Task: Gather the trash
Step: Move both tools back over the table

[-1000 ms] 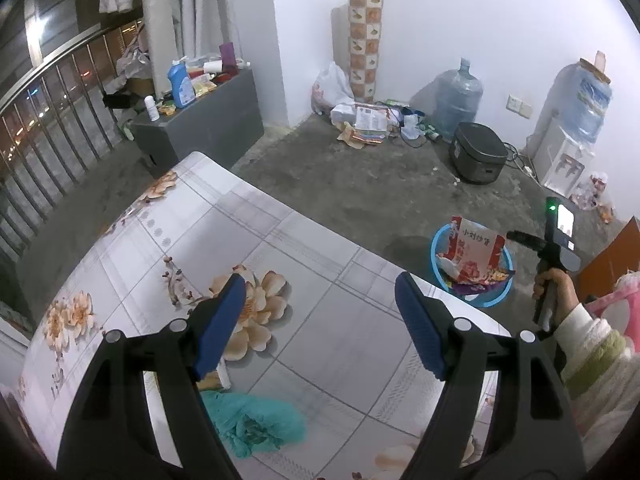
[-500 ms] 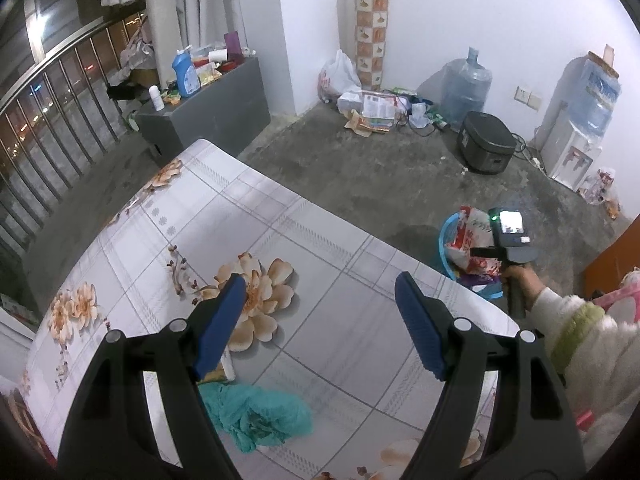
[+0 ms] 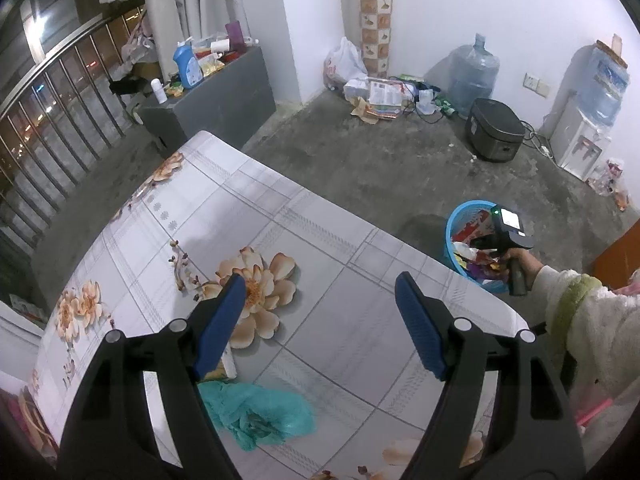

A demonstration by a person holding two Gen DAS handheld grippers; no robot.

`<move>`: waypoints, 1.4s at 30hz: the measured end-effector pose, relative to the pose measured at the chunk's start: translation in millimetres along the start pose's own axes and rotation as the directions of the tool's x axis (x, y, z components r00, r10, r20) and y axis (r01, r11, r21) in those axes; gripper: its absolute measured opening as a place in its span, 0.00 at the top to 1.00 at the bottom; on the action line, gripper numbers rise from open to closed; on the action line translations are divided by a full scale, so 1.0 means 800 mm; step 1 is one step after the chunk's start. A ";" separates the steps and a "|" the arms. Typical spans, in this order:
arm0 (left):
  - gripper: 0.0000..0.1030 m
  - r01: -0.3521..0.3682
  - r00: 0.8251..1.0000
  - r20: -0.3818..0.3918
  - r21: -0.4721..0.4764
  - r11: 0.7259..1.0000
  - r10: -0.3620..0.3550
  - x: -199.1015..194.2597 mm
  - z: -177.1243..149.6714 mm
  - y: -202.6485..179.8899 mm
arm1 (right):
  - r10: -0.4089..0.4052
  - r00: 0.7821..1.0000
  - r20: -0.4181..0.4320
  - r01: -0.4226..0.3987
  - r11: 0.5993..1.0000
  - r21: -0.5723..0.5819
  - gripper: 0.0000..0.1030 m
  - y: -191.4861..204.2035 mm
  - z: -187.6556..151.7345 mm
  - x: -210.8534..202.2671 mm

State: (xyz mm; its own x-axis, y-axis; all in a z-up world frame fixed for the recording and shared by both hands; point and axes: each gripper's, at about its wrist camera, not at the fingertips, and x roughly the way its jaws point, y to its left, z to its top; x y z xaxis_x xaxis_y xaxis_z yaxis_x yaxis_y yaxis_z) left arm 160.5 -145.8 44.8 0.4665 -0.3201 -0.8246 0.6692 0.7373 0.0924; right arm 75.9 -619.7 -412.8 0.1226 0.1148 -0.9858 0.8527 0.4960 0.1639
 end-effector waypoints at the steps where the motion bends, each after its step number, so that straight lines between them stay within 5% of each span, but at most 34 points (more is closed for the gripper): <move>1: 0.30 -0.002 1.000 0.002 0.001 1.000 0.002 0.000 0.000 0.000 | -0.009 1.000 0.000 0.009 1.000 -0.005 0.35 0.002 0.000 -0.002; 7: 0.30 0.008 0.999 0.031 0.002 1.000 -0.008 -0.012 -0.002 0.001 | -0.034 0.997 0.075 0.039 0.997 -0.064 0.35 0.025 -0.014 -0.051; 13: 0.30 0.021 0.997 0.080 -0.011 1.000 -0.020 -0.033 -0.009 0.009 | -0.043 0.971 0.235 0.082 0.984 -0.159 0.34 0.047 -0.057 -0.134; 19: 0.27 0.029 0.991 0.131 -0.058 0.998 -0.022 -0.061 -0.028 0.031 | 0.026 0.910 0.414 0.062 0.978 -0.198 0.33 0.052 -0.114 -0.243; 26: 0.24 0.027 0.980 0.201 -0.130 0.991 0.000 -0.098 -0.060 0.071 | 0.187 0.805 0.563 -0.043 0.965 -0.259 0.33 0.062 -0.181 -0.376; 33: 0.20 0.023 0.968 0.246 -0.247 0.969 0.040 -0.133 -0.116 0.130 | 0.362 0.736 0.572 -0.130 0.905 -0.405 0.33 0.116 -0.276 -0.471; 38: 0.19 0.008 0.962 0.260 -0.330 0.944 0.082 -0.151 -0.156 0.172 | 0.462 0.735 0.496 -0.201 0.847 -0.493 0.33 0.169 -0.327 -0.498; 42: 0.19 -0.012 0.959 0.255 -0.402 0.915 0.124 -0.163 -0.191 0.205 | 0.562 0.737 0.376 -0.281 0.759 -0.587 0.33 0.223 -0.372 -0.507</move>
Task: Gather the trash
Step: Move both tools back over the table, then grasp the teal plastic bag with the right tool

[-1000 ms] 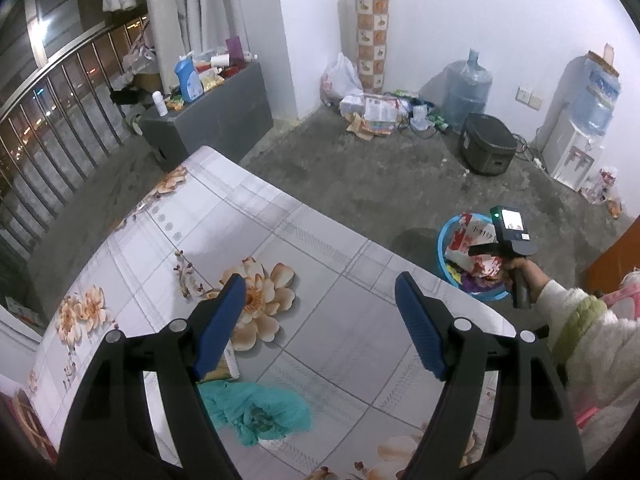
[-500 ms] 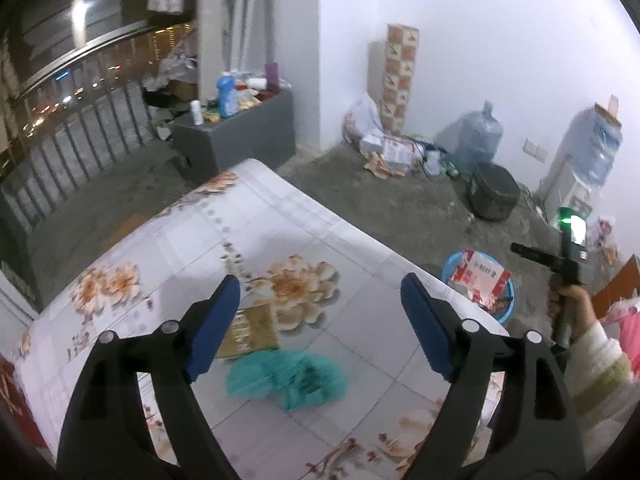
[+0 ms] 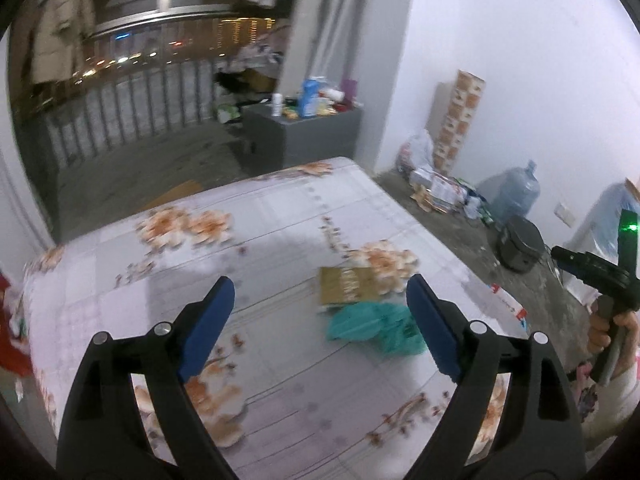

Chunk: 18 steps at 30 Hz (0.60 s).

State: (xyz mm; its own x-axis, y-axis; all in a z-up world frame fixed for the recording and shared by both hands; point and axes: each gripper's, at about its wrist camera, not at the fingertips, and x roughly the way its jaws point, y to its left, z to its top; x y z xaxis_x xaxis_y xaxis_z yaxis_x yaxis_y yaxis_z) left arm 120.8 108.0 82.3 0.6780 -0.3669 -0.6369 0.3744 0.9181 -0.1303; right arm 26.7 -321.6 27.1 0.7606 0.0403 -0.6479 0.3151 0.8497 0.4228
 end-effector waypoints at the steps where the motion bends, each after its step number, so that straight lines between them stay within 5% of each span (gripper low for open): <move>1: 0.19 -0.013 1.000 0.000 -0.016 1.000 0.013 -0.003 -0.005 0.011 | 0.026 1.000 -0.014 -0.026 1.000 -0.003 0.33 0.010 -0.002 0.004; 7: 0.19 -0.038 0.999 -0.036 -0.111 0.993 0.034 -0.001 -0.031 0.056 | 0.195 0.966 -0.172 -0.196 0.981 0.011 0.33 0.072 -0.020 0.053; 14: 0.19 0.038 0.994 -0.096 -0.150 0.988 -0.053 0.046 -0.042 0.059 | 0.250 0.925 -0.285 -0.266 0.964 -0.017 0.34 0.124 -0.046 0.103; 18: 0.32 0.089 0.990 -0.098 -0.127 0.988 -0.102 0.093 -0.023 0.049 | 0.267 0.904 -0.334 -0.317 0.942 -0.106 0.34 0.158 -0.056 0.122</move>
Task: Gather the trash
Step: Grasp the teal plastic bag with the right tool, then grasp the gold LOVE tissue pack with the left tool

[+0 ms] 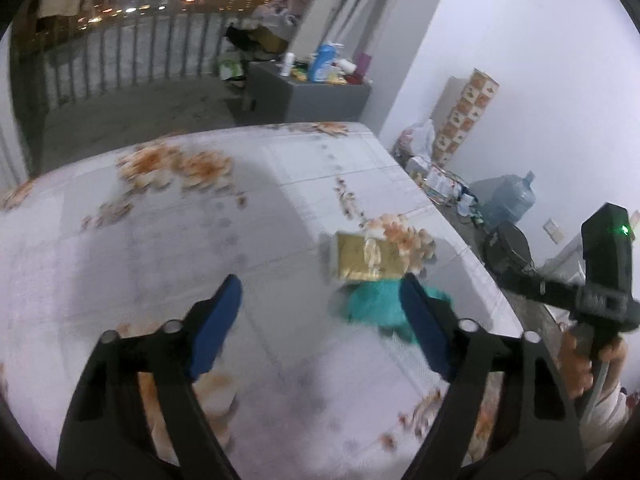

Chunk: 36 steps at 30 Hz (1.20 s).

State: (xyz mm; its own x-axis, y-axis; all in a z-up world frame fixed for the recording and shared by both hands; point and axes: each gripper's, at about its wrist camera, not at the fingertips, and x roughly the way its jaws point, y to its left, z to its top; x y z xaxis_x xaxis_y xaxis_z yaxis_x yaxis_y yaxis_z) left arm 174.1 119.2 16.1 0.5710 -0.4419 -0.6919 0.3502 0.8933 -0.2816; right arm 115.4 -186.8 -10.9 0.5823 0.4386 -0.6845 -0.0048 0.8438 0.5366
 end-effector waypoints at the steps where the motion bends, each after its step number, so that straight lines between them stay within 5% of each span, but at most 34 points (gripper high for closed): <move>1: 0.35 0.012 1.000 -0.004 0.006 1.000 -0.012 0.015 0.010 -0.002 | 0.001 1.000 -0.018 -0.002 0.999 -0.034 0.34 0.005 0.000 0.008; 8: 0.64 0.071 0.989 -0.137 0.094 0.993 -0.058 0.142 0.068 -0.020 | -0.039 0.991 -0.131 0.004 0.967 -0.253 0.34 0.044 -0.002 0.072; 10: 0.66 0.090 0.978 -0.199 0.145 0.985 -0.060 0.176 0.067 -0.032 | -0.056 0.985 -0.165 0.010 0.964 -0.266 0.51 0.044 -0.005 0.086; 13: 0.74 0.077 0.966 -0.257 0.193 0.978 -0.025 0.202 0.054 -0.042 | -0.038 0.985 -0.169 -0.007 0.966 -0.258 0.59 0.041 -0.006 0.084; 26: 0.80 0.046 0.962 -0.272 0.059 0.997 -0.028 0.134 -0.027 -0.029 | -0.130 0.984 -0.120 0.115 0.986 -0.119 0.61 -0.024 -0.054 -0.002; 31: 0.75 0.047 0.972 -0.235 0.056 0.997 -0.032 0.099 -0.042 -0.039 | -0.167 0.984 -0.066 0.168 0.986 0.003 0.61 -0.050 -0.048 -0.023; 36: 0.38 0.061 0.978 -0.199 0.007 0.998 -0.058 0.081 -0.035 -0.049 | -0.187 0.982 -0.027 0.189 0.975 0.113 0.61 -0.072 -0.036 -0.023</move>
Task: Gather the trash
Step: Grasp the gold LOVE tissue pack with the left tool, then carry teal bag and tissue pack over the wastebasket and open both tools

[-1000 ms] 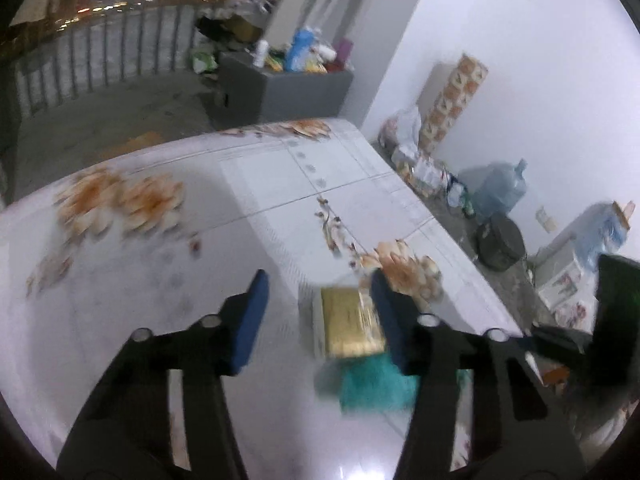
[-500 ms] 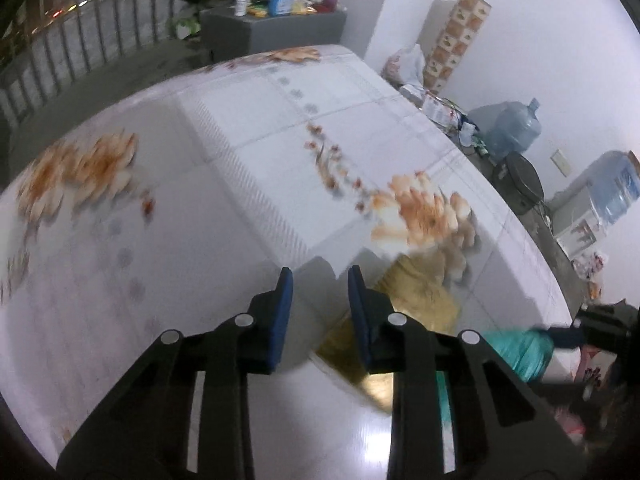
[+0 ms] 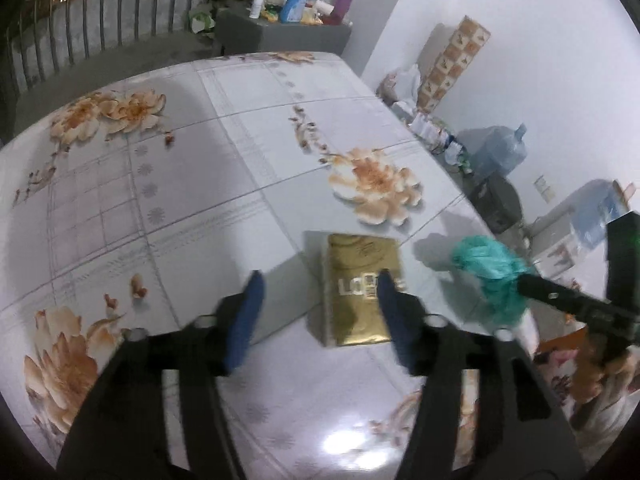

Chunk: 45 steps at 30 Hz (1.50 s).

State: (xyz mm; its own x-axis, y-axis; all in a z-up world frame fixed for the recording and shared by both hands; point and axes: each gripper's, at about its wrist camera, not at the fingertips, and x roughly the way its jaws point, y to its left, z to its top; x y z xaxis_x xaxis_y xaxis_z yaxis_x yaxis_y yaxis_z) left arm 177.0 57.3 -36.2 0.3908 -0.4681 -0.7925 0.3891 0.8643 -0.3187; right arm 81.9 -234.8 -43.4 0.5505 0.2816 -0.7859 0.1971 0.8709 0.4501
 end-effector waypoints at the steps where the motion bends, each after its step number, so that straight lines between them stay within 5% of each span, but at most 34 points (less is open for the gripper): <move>1: 0.35 0.003 1.000 -0.005 -0.002 1.000 -0.003 0.002 0.002 -0.005 | -0.006 1.000 -0.003 0.006 1.000 0.014 0.60 -0.003 0.002 0.005; 4: 0.25 -0.005 1.000 -0.008 0.027 1.000 0.006 0.009 0.002 -0.023 | -0.014 1.000 -0.005 0.014 1.000 0.027 0.59 -0.003 0.001 0.012; 11: 0.25 -0.172 0.984 -0.023 0.142 0.975 0.176 0.040 -0.008 -0.059 | 0.004 1.000 -0.018 -0.003 1.000 0.026 0.46 -0.006 0.000 0.007; 18: 0.25 -0.254 0.965 -0.023 0.175 0.951 0.262 0.054 -0.014 -0.063 | -0.033 0.999 -0.029 0.032 0.998 -0.050 0.38 0.000 0.001 0.009; 25: 0.27 -0.277 0.957 -0.025 0.210 0.938 0.288 0.061 -0.016 -0.068 | 0.005 0.997 -0.081 -0.010 0.998 -0.065 0.38 0.003 0.000 0.028; 37: 0.50 -0.262 0.962 -0.020 0.234 0.936 0.274 0.061 -0.017 -0.078 | 0.067 0.994 -0.084 -0.068 0.998 -0.008 0.51 -0.006 -0.001 0.026; 45: 0.51 -0.268 0.961 -0.011 0.230 0.936 0.278 0.057 -0.016 -0.076 | 0.080 0.995 -0.057 -0.079 0.997 0.012 0.53 -0.011 0.000 0.015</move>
State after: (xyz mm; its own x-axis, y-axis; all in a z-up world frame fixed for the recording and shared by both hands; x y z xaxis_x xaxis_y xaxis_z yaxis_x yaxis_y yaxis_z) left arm 160.3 -14.5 -59.8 0.4747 -0.2076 -0.8553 0.4511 0.8919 0.0339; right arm 86.4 -239.1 -57.0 0.5170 0.3728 -0.7706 0.1624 0.8411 0.5158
